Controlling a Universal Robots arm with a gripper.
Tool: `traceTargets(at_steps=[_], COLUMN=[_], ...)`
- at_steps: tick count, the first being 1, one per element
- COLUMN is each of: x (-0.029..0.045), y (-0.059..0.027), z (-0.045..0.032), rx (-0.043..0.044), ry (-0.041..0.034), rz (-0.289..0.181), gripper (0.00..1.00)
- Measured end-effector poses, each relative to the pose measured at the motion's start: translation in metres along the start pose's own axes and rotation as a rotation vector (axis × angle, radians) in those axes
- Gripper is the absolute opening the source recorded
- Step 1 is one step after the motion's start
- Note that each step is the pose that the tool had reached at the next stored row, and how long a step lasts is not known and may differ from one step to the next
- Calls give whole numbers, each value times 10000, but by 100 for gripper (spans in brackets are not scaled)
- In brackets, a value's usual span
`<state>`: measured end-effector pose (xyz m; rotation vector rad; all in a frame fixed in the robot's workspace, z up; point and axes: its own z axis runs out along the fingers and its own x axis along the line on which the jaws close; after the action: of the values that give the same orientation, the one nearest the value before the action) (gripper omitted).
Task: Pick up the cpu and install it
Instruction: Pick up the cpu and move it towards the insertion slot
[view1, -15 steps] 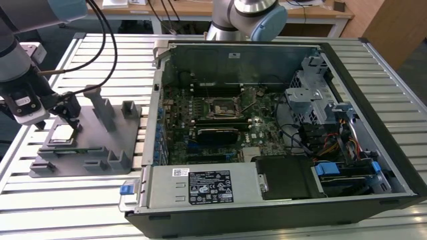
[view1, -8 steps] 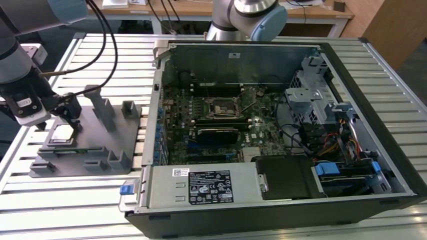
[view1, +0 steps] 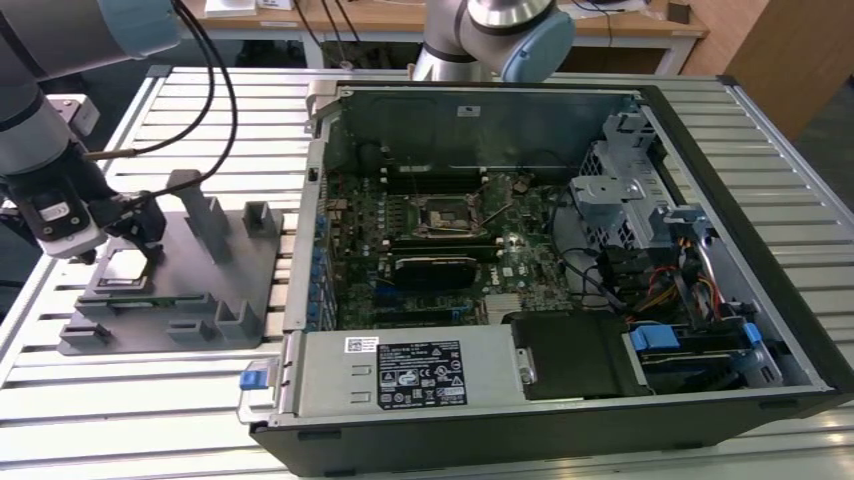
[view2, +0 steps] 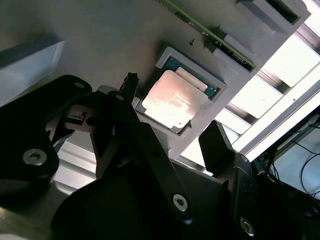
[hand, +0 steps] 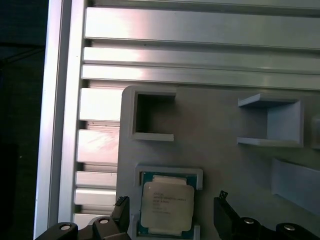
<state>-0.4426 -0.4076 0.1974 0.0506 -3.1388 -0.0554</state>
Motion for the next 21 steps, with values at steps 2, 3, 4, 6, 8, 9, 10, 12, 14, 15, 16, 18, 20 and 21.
traceTargets(at_steps=[2, 3, 4, 6, 8, 9, 10, 12, 14, 15, 16, 18, 20, 21], x=[0, -1, -1, 0, 3, 8, 18, 47, 58, 58, 58, 60, 60, 60], y=[-1, -2, -2, -2, 0, 3, 5, 10, 13, 13, 13, 12, 12, 12], z=[30, 46, 59, 83, 96, 100, 103, 104, 105, 114, 122, 138, 141, 141], rx=[0, -1, -2, -10, -18, -21, -22, -22, -22, -25, -25, -24, -24, -23], ry=[1, 0, 0, 0, 2, 1, 0, -3, -4, -9, -6, -3, -1, 1], rz=[0, 0, 0, 0, -1, 0, 0, 0, -1, -2, -2, -1, -1, -1], gripper=[76, 76, 76, 76, 76, 76, 75, 68, 68, 68, 68, 68, 66, 66])
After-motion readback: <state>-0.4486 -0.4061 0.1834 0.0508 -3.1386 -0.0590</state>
